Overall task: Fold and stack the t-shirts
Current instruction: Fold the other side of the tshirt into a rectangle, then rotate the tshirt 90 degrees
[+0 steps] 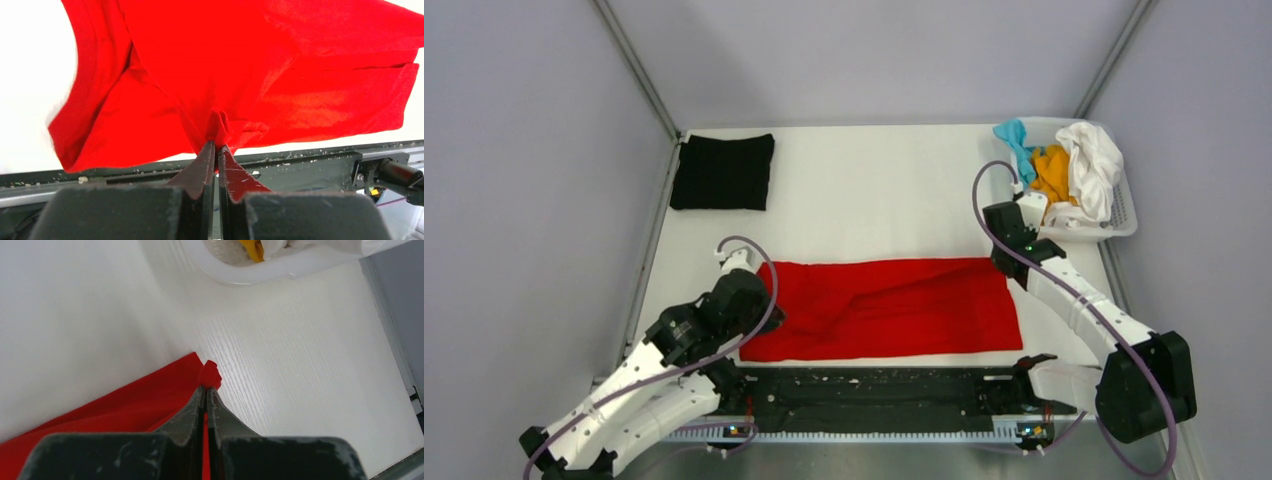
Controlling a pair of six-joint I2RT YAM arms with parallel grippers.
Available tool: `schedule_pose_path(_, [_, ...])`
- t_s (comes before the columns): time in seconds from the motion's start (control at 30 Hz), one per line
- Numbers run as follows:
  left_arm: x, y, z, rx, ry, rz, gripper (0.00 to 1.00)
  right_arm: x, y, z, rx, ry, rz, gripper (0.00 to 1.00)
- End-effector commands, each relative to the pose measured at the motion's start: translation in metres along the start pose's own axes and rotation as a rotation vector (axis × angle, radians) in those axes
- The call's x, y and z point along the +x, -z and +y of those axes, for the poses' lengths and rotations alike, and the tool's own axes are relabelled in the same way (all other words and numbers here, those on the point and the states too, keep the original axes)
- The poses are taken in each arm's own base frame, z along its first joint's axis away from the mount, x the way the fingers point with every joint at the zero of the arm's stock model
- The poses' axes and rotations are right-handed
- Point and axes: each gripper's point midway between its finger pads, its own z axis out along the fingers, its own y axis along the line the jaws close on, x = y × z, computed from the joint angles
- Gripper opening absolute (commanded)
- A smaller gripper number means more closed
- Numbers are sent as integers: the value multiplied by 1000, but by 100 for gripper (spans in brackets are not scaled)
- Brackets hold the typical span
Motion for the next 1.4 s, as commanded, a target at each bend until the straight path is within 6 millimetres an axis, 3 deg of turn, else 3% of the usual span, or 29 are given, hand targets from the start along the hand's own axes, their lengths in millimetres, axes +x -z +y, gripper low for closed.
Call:
schedule_pose_path(0.0, [29,-8,9,-4,36,101,14,3,3,-4,8,-24,-9,0])
schedule_pose_path(0.03, [38,-13,13,-15,42,131,19,9,2,-5,13,-27,0,1])
schedule_pose_path(0.1, [52,-18,29,-79,65,177,34,20,3,-12,36,-43,24,32])
schedule_pose_path(0.17, [58,-15,41,-136,77,196,50,30,6,-21,67,-58,48,56])
schedule_pose_path(0.23, [56,-9,40,-127,74,191,64,31,11,-25,72,-84,50,79])
schedule_pose_path(0.27, [52,-5,37,-111,70,177,72,29,14,-25,63,-98,42,82])
schedule_pose_path(0.3, [38,3,24,-48,51,129,88,21,21,-20,15,-128,27,85])
schedule_pose_path(0.33, [32,6,18,-23,38,111,92,16,25,-16,-16,-142,17,96])
schedule_pose_path(0.47, [9,13,-6,25,-39,74,99,1,40,9,-196,-146,-10,99])
schedule_pose_path(0.6, [1,6,-44,116,-122,125,99,-3,54,50,-444,-126,-17,99])
schedule_pose_path(0.67, [-11,-1,-51,88,-136,99,99,-3,58,64,-525,-99,-18,99])
schedule_pose_path(0.77, [-27,-25,-55,54,-108,10,99,1,59,83,-614,-85,2,99])
schedule_pose_path(0.9, [-19,-75,-55,32,-34,24,99,23,61,122,-785,-93,69,99])
schedule_pose_path(0.97, [-21,-96,-51,-9,8,35,99,34,53,132,-798,-84,113,99])
schedule_pose_path(1.07, [-23,-122,-36,-80,61,38,99,53,24,130,-693,-55,184,99])
schedule_pose_path(1.17, [-17,-138,-11,-149,115,64,99,67,-12,104,-500,-100,250,99])
schedule_pose_path(1.27, [-14,-155,8,-139,185,78,99,73,-26,99,-485,-156,280,99])
schedule_pose_path(1.37, [-16,-174,13,-116,221,103,99,67,-39,85,-387,-147,243,99])
